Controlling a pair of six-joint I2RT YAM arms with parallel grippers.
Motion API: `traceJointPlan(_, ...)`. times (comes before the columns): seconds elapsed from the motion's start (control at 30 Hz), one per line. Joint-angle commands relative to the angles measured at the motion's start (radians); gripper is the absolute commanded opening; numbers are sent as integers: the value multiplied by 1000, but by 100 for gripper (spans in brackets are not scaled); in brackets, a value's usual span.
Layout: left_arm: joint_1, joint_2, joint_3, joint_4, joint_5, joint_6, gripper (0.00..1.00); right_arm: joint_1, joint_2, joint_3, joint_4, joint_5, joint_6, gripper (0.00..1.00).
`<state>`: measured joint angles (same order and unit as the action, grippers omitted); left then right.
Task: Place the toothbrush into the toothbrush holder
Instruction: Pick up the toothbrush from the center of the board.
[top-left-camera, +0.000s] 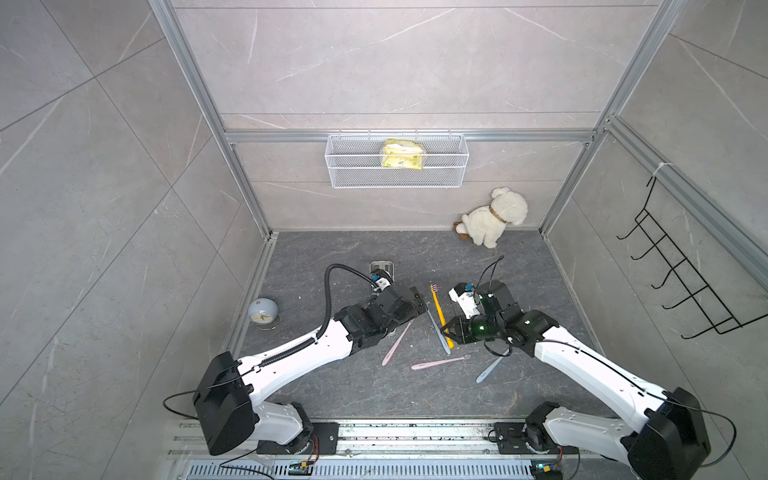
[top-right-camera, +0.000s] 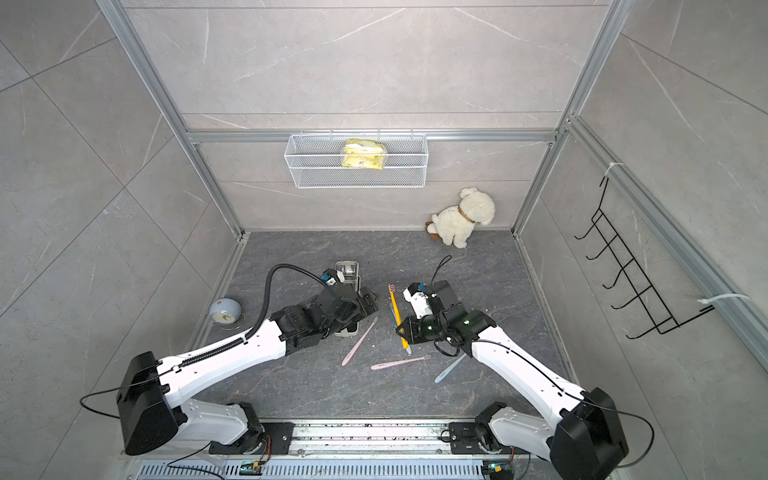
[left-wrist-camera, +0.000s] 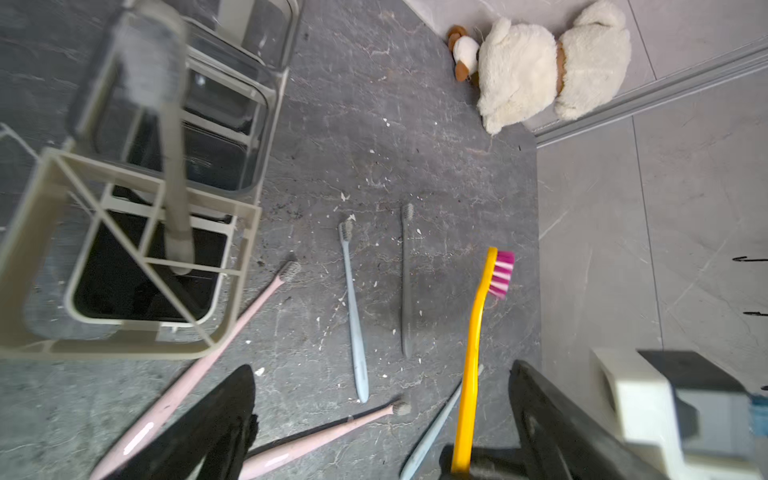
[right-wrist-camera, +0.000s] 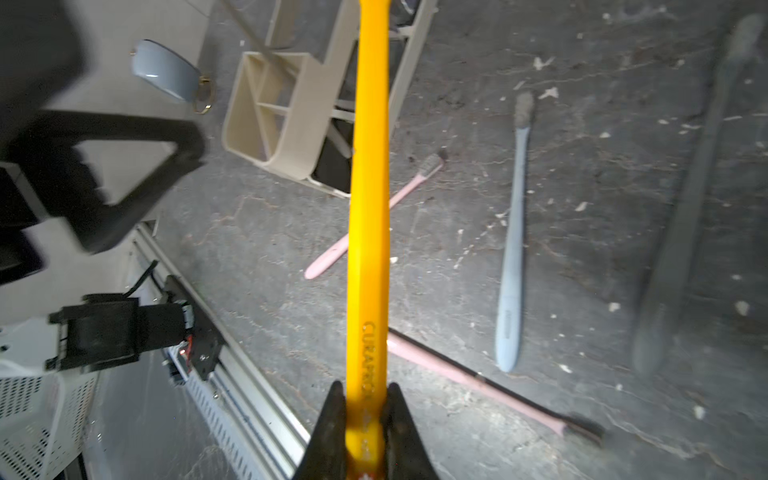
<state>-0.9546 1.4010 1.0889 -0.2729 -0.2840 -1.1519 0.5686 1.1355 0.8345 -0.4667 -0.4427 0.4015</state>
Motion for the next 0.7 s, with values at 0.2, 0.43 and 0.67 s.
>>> traceJointPlan(0.2, 24, 159, 102, 180, 126, 18, 89, 48, -100, -56, 41, -93, 78, 13)
traceJointPlan(0.43, 60, 176, 109, 182, 134, 24, 53, 52, -124, -75, 63, -131, 97, 13)
traceJointPlan(0.67, 82, 157, 115, 165, 177, 42, 4, 53, -117, -100, 91, -130, 105, 13)
